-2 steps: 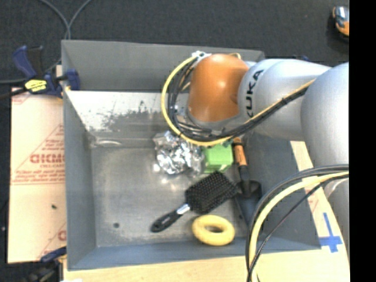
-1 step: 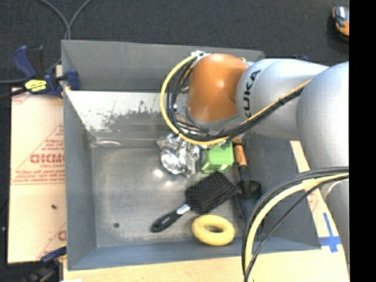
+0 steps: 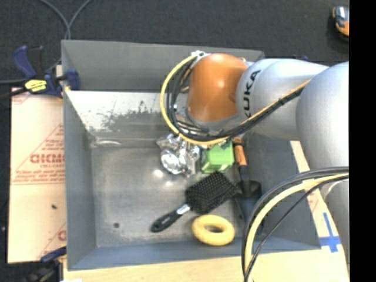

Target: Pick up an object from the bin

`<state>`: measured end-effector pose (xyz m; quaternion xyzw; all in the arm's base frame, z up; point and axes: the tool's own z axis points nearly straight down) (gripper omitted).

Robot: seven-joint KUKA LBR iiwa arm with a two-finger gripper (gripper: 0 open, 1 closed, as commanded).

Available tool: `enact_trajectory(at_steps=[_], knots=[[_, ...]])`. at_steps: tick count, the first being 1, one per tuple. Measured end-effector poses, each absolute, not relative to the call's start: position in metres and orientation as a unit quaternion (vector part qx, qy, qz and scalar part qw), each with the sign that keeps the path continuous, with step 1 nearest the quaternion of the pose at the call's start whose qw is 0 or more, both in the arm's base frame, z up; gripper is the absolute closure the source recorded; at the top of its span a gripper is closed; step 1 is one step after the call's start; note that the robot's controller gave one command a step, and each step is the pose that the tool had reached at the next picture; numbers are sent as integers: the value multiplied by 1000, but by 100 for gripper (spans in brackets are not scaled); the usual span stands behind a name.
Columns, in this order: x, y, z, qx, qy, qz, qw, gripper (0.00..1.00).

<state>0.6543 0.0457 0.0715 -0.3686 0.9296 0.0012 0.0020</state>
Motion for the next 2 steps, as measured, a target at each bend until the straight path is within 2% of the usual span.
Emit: enact_trajectory(at_steps=[2], knots=[[655, 45, 113, -368, 930, 0, 4, 100]])
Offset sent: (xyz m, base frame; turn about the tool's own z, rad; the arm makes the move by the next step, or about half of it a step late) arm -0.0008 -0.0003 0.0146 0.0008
